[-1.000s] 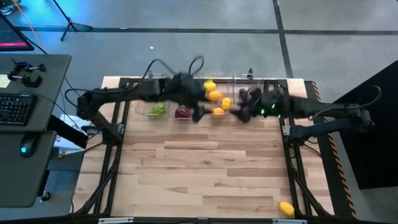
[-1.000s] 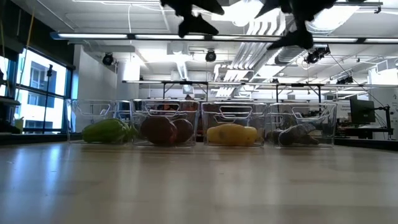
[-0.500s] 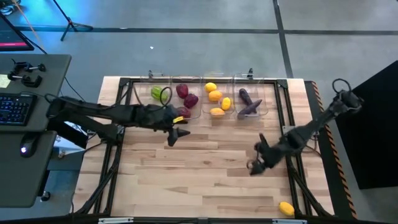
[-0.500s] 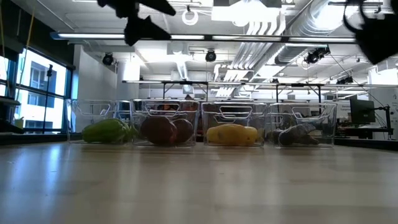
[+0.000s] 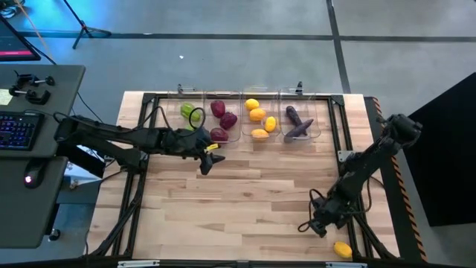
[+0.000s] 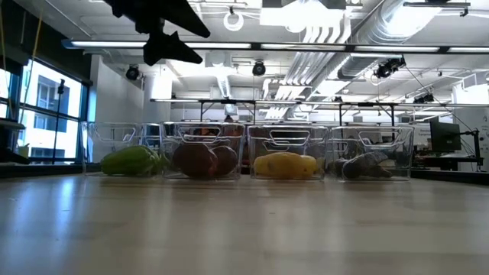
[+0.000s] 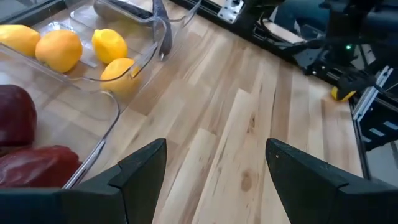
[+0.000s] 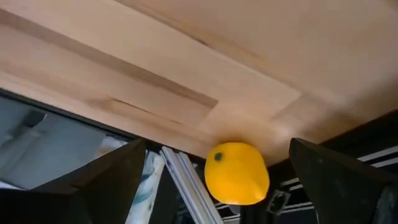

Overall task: Sort produce into baskets
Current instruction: Put the yellow lemon into the middle right transparent bin

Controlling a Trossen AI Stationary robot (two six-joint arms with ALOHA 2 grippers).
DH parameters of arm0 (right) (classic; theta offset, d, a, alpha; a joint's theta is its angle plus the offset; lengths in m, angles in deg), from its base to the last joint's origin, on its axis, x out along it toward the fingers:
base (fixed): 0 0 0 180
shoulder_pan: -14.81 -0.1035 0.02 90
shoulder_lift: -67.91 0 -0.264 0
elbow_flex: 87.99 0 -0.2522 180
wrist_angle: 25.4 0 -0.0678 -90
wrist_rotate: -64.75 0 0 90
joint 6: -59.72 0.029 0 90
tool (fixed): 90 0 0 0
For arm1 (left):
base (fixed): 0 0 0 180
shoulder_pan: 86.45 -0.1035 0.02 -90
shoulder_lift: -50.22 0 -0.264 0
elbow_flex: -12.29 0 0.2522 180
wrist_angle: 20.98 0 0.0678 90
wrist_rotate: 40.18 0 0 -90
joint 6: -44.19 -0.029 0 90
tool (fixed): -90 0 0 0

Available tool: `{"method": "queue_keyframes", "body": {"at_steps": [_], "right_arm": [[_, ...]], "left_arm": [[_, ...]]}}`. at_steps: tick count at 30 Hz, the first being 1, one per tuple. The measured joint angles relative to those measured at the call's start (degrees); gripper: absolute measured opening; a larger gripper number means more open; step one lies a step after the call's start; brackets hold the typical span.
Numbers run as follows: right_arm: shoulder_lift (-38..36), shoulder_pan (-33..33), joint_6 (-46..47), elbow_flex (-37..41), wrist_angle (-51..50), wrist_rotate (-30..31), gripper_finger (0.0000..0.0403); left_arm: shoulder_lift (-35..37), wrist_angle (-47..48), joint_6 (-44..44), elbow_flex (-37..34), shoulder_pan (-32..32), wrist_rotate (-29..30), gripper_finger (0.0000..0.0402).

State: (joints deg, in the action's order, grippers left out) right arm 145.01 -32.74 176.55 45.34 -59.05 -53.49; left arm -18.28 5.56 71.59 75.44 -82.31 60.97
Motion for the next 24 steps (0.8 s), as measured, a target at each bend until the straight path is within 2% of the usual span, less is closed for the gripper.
{"method": "queue_keyframes", "body": {"at_steps": [8,20,24], "right_arm": [[7.58,-2.45,2.98,-0.15,8.69,-7.07,0.0387],[13.18,-3.09,4.83,-0.17,12.61,-10.49,0.0387],[14.56,-2.79,2.32,-0.11,13.4,-10.71,0.0387]], "left_arm": [[-0.43,3.57,0.03,0.0,-0.02,0.18,0.0262],[-3.55,4.31,3.18,0.06,0.09,-0.26,0.0262],[-4.98,4.54,3.95,0.04,0.09,-0.56,0.0262]]}}
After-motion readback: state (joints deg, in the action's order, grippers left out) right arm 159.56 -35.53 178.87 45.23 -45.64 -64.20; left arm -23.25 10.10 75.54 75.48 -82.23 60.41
